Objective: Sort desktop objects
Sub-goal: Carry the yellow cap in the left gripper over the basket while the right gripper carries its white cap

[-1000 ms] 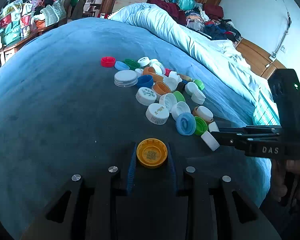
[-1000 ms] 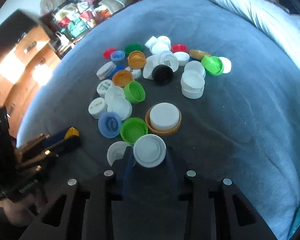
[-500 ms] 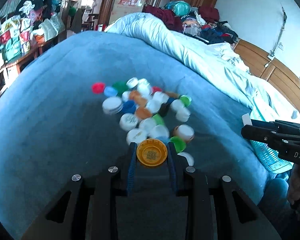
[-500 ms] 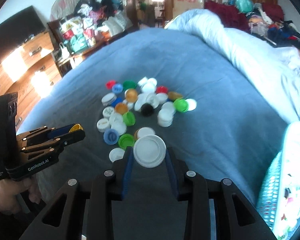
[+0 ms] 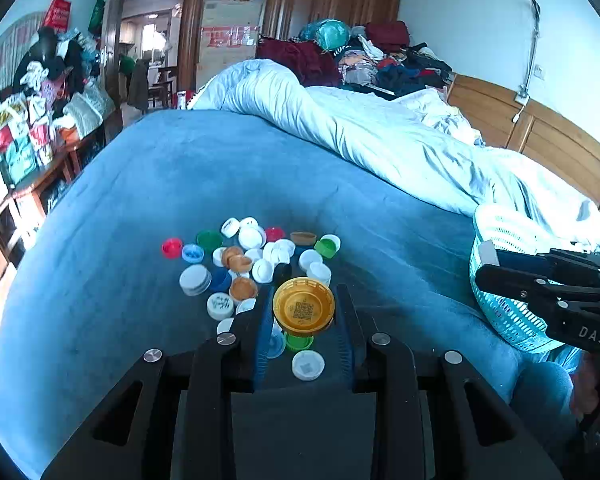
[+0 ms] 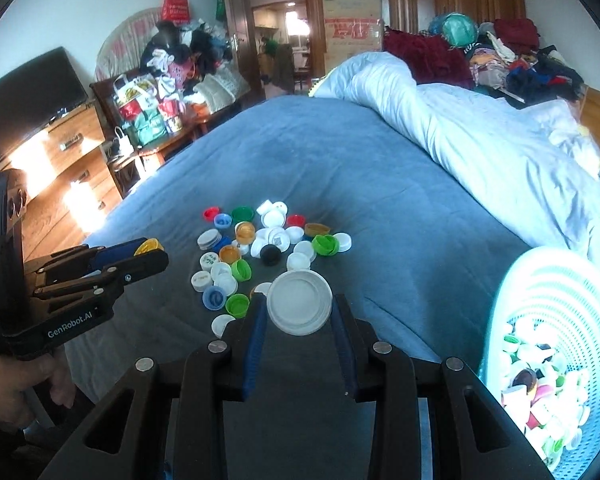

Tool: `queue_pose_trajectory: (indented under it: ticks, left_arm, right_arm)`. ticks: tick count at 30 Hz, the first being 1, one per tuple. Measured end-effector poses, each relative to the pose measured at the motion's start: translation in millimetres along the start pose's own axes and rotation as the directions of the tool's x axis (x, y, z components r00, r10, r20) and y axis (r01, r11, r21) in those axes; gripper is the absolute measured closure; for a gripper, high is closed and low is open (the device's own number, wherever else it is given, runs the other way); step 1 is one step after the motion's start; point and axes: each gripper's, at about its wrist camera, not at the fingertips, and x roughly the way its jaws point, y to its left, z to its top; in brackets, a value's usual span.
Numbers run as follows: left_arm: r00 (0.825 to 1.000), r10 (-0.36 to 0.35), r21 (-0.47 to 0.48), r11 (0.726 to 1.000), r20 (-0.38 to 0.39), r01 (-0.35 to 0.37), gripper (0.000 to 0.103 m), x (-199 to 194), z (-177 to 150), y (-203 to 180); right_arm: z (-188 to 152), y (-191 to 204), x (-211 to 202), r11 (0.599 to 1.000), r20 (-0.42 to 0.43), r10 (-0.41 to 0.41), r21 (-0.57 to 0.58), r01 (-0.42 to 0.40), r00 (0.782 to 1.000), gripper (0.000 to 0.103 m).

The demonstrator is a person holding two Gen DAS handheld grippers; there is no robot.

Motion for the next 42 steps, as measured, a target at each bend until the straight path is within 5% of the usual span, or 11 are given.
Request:
queue_pose_trajectory:
  ticks: [25, 42]
  left_arm:
    - [0.991, -0.130, 0.158, 0.980, 0.024, 0.124, 0.078, 12.0, 52.9, -103.3]
    - [0.951, -0.308, 0.292, 0.907, -0.033, 0.304, 0.078, 28.8, 86.6, -222.7]
  right_arm:
    - [-7.4, -113.0, -78.6, 0.972, 0.102, -0.203, 0.145, 0.187, 0.974, 0.068]
    - [-27.9, -190.1, -124.5, 0.922, 0.086, -0.323, 0.254, 0.293, 0.942, 0.067]
